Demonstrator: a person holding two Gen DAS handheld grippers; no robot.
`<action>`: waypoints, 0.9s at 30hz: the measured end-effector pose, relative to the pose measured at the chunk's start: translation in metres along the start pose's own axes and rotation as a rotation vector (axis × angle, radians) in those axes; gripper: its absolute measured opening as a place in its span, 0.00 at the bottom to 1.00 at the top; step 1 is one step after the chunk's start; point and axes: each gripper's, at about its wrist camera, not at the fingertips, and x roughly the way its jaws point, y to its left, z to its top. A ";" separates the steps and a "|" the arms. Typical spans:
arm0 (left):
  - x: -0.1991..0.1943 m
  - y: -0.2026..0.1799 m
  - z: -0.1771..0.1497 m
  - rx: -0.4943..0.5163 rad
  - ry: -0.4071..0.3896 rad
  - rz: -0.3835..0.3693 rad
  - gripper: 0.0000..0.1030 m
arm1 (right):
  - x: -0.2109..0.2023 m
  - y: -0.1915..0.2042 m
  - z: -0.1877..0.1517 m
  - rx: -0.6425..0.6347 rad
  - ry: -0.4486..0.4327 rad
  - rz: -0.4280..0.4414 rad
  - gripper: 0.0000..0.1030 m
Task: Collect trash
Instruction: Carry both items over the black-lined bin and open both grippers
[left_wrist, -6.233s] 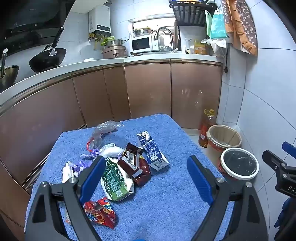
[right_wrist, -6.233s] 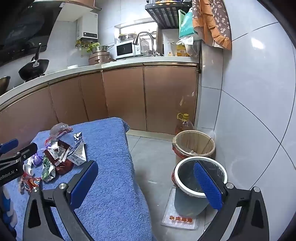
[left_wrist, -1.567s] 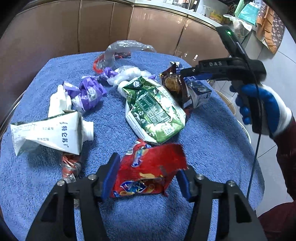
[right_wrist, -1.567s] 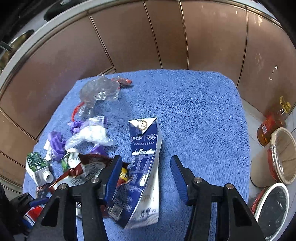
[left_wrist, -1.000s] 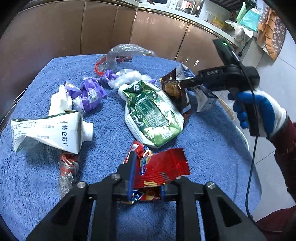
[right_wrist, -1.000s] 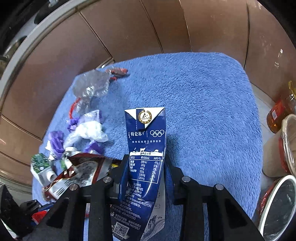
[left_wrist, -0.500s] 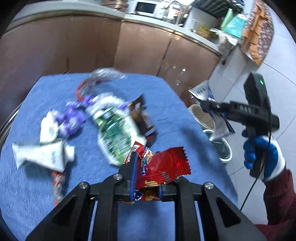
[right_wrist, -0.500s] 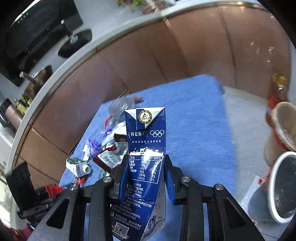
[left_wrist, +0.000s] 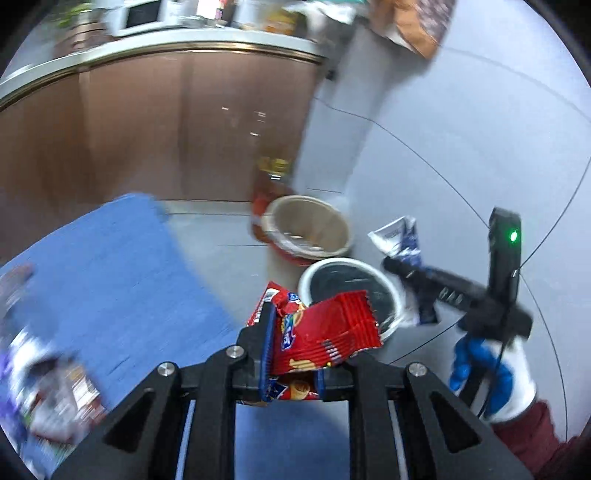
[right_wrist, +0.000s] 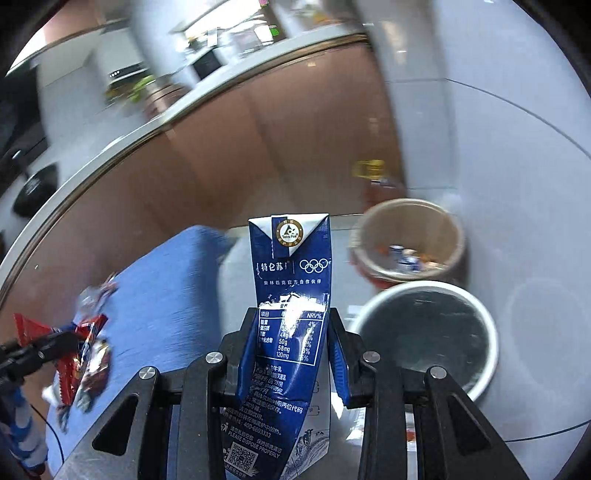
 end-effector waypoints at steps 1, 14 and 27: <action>0.017 -0.010 0.010 0.009 0.012 -0.016 0.16 | 0.003 -0.013 0.000 0.022 -0.015 -0.018 0.32; 0.190 -0.079 0.078 -0.005 0.135 -0.091 0.23 | 0.034 -0.091 -0.003 0.101 -0.055 -0.227 0.34; 0.228 -0.078 0.071 -0.083 0.209 -0.167 0.46 | 0.041 -0.107 -0.018 0.115 -0.018 -0.302 0.34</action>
